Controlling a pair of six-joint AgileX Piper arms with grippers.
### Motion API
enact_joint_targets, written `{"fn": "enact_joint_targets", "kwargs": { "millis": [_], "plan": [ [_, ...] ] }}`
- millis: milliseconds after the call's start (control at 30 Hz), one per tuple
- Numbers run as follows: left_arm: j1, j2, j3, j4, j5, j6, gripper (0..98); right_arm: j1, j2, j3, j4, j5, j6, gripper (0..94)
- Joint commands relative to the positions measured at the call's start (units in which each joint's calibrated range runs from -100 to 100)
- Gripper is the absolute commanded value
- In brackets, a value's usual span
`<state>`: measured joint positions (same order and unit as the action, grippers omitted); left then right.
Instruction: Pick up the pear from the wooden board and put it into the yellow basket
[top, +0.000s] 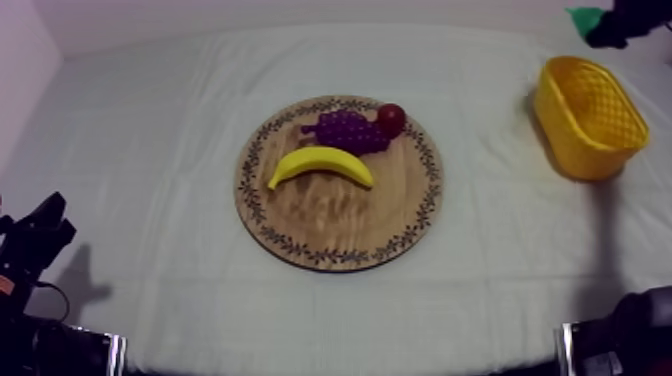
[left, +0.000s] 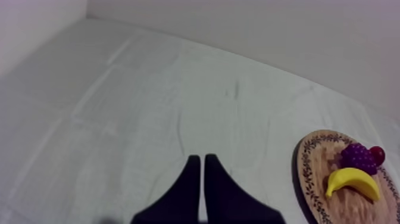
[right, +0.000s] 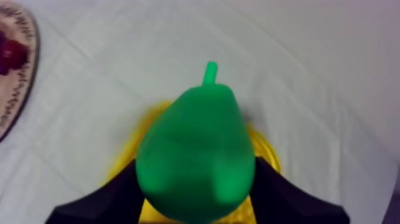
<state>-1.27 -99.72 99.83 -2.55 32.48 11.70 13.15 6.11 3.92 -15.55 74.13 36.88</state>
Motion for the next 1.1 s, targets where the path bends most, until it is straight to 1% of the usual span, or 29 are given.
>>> {"fn": "enact_joint_targets", "kwargs": {
  "millis": [0,133,267,300,400,467,533,633,700,767,867,933,1067],
  "plan": [
    [0.0,0.0,-0.1,-0.01,0.0,0.0,0.1,4.2,0.1,1.8,0.6,-1.6,-0.1,40.8],
    [0.0,0.0,-0.1,-0.01,0.0,0.0,0.1,5.4,-0.5,6.3,1.9,-4.8,-0.1,42.8],
    [0.0,0.0,-0.1,-0.01,0.0,0.0,0.1,4.8,-1.6,11.3,3.4,-9.2,-1.0,48.1],
    [0.0,0.0,-0.1,-0.01,0.0,0.0,0.1,4.5,-2.0,12.5,3.9,-10.3,-1.5,51.7],
    [0.0,0.0,-0.1,-0.01,0.0,0.0,0.1,3.7,-2.9,15.4,5.7,-12.7,-3.7,67.2],
    [0.0,0.0,-0.1,-0.01,0.0,0.0,0.1,3.1,-3.7,17.2,6.9,-13.8,-5.2,75.3],
    [0.0,0.0,-0.1,-0.01,0.0,0.0,0.1,2.8,-4.9,19.1,7.7,-15.0,-6.2,80.1],
    [0.0,0.0,-0.1,-0.01,0.0,0.0,0.1,3.0,-7.6,21.6,7.6,-16.1,-6.3,82.4],
    [0.0,0.0,-0.1,-0.01,0.0,0.0,0.1,3.3,-9.9,22.9,6.9,-16.4,-6.2,81.0],
    [0.0,0.0,-0.1,-0.01,0.0,0.0,0.1,3.4,-12.6,24.2,5.7,-16.7,-6.0,76.9],
    [0.0,0.0,-0.1,-0.01,0.0,0.0,0.1,3.2,-17.8,27.1,3.7,-17.8,-6.3,67.3],
    [0.0,0.0,-0.1,-0.01,0.0,0.0,0.1,2.4,-21.9,29.8,2.9,-19.2,-7.4,60.2],
    [0.0,0.0,-0.1,-0.01,0.0,0.0,0.1,-1.1,-30.4,36.1,3.1,-22.7,-11.1,45.1]
  ]
}}
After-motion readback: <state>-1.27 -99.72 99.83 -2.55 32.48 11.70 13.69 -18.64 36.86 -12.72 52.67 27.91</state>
